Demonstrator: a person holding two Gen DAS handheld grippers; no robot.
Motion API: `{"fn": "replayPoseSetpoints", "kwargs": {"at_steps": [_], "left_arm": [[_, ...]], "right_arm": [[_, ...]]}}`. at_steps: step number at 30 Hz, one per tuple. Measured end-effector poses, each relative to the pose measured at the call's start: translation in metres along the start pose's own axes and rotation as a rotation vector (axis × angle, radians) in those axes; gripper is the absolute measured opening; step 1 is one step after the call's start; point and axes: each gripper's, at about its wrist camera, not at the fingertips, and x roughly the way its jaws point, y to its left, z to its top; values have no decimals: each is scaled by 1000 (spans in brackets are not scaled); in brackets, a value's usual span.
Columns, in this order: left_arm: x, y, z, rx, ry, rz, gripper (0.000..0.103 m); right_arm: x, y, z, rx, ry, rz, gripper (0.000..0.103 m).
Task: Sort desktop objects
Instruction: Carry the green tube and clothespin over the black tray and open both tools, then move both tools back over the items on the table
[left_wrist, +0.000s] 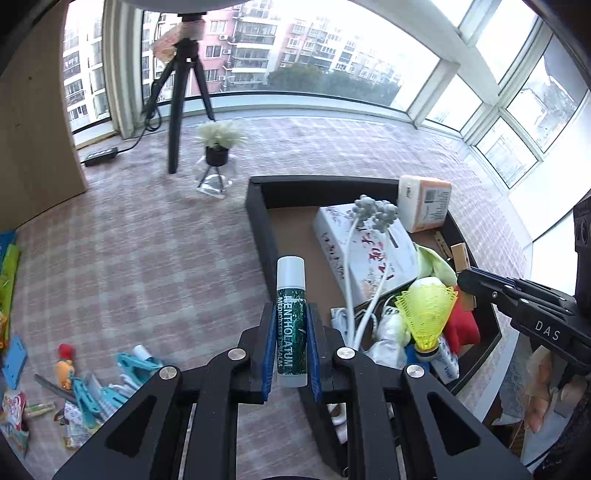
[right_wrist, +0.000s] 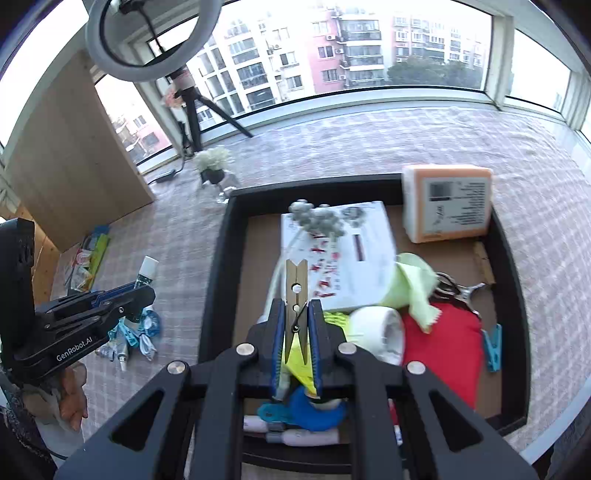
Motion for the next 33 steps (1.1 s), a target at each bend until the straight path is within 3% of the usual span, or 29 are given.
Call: {"fn": "replayPoseSetpoints", "kwargs": {"at_steps": [11,12,13,14,15,16,18,25,33], "left_arm": [[33,-59,-1,76,47,-26,15],[33,-60,-2,71,48,-31,19],[33,-61,-3,64,53,-27,36],[31,-62,-4,59,53,-34,45],[27,-62,-5,59,37,-39,51],[23,-61,-7,67,21,-25,50],[13,-59,-10,86,-1,13,49],[-35,1,-34,28,-21,66,47],[-96,129,-83,-76,-2,124,38]], "right_arm": [[-24,-80,-25,124,-4,-109,13],[-25,-83,-27,125,-4,-112,13],[-27,-83,-28,118,-6,-114,13],[-27,-83,-29,108,2,-126,16],[-28,-81,-30,101,12,-146,28],[-29,-79,-31,93,7,-159,40],[-33,-72,-32,69,-11,-164,45],[-33,-25,-31,17,-22,-62,45],[-30,85,-50,-77,-22,27,45]]}}
